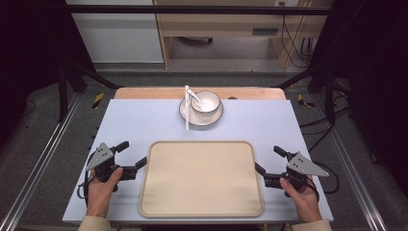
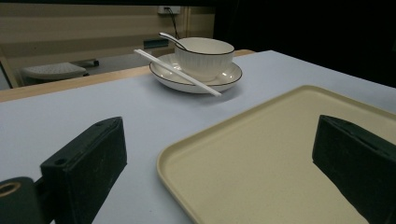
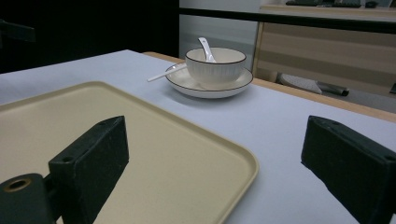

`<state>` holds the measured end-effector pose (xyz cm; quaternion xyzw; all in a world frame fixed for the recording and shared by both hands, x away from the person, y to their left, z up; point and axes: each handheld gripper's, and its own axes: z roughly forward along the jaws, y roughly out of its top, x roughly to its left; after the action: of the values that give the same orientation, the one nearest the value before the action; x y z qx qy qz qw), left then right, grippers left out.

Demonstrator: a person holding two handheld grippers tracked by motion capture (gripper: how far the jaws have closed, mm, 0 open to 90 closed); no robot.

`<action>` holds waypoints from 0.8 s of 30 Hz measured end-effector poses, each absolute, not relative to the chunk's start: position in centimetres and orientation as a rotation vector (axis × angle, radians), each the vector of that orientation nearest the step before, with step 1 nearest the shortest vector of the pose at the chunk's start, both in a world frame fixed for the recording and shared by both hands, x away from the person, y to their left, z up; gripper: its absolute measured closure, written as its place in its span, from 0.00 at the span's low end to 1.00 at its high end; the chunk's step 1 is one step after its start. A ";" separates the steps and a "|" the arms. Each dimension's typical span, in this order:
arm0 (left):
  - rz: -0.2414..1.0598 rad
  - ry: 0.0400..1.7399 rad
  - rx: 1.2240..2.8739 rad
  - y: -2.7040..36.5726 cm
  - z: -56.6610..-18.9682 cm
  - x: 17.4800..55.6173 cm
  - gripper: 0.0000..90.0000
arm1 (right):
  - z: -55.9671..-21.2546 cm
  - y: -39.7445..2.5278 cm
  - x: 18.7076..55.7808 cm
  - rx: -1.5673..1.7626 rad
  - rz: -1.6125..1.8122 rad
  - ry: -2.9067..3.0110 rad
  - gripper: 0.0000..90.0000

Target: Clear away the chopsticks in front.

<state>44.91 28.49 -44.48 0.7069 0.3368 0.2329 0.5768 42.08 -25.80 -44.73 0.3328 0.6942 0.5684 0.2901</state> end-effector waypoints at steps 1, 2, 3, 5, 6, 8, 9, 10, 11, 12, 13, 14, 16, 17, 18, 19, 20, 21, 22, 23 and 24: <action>0.540 0.786 1.654 28.4 -44.5 44.9 0.03 | -44.8 -25.8 42.1 0.890 1.509 1.853 0.08; 0.530 0.783 1.665 28.2 -44.5 44.9 0.03 | -44.8 -25.8 42.1 0.894 1.505 1.856 0.07; 0.530 0.783 1.665 28.2 -44.5 44.9 0.03 | -44.8 -25.8 42.1 0.894 1.505 1.856 0.07; 0.516 0.774 1.674 28.0 -44.4 44.9 0.03 | -44.8 -25.7 42.0 0.894 1.505 1.857 0.06; 0.513 0.766 1.685 27.8 -44.3 44.9 0.03 | -44.8 -25.7 42.0 0.898 1.501 1.857 0.05; 0.504 0.744 1.705 27.4 -44.0 44.8 0.03 | -44.8 -25.7 41.9 0.899 1.498 1.859 0.05; 0.502 0.738 1.710 27.3 -44.0 44.8 0.03 | -44.8 -25.7 41.8 0.903 1.497 1.858 0.05; 0.497 0.729 1.716 27.2 -43.9 44.7 0.03 | -44.8 -25.7 41.8 0.902 1.496 1.857 0.05; 0.492 0.721 1.718 27.0 -43.9 44.7 0.04 | -44.8 -25.7 41.8 0.905 1.497 1.854 0.05; 0.486 0.712 1.726 26.8 -43.7 44.7 0.04 | -44.8 -25.7 41.8 0.908 1.496 1.851 0.05; 0.488 0.706 1.733 26.6 -43.6 44.7 0.04 | -44.8 -25.7 41.7 0.909 1.497 1.849 0.04; 0.493 0.696 1.739 26.3 -43.4 44.6 0.05 | -44.8 -25.7 41.7 0.909 1.494 1.847 0.04; 0.499 0.685 1.738 25.6 -42.8 44.9 0.05 | -44.7 -25.6 41.7 0.907 1.494 1.848 0.04; 0.499 0.685 1.738 25.6 -42.8 44.9 0.05 | -44.7 -25.6 41.6 0.908 1.495 1.845 0.04; 0.497 0.685 1.733 25.3 -42.6 45.1 0.05 | -44.7 -25.6 41.6 0.908 1.495 1.845 0.04; 0.494 0.681 1.742 24.9 -42.4 45.4 0.05 | -44.7 -25.5 41.6 0.908 1.496 1.843 0.04; 0.490 0.686 1.759 24.1 -41.9 46.3 0.06 | -44.7 -25.5 41.5 0.904 1.490 1.842 0.04; 0.490 0.686 1.759 24.1 -41.9 46.3 0.06 | -44.7 -25.5 41.5 0.905 1.481 1.846 0.04; 0.488 0.680 1.770 23.6 -41.7 46.8 0.06 | -44.7 -25.5 41.5 0.905 1.481 1.846 0.04; 0.494 0.672 1.798 22.9 -41.3 47.6 0.07 | -44.7 -25.6 41.4 0.901 1.484 1.847 0.04; 0.498 0.666 1.812 22.4 -41.1 48.0 0.07 | -44.7 -25.6 41.4 0.897 1.486 1.847 0.04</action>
<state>48.01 22.41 -41.09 0.7633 0.2805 0.2097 0.5429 41.42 -25.64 -44.72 0.3378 0.6953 0.5595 0.2989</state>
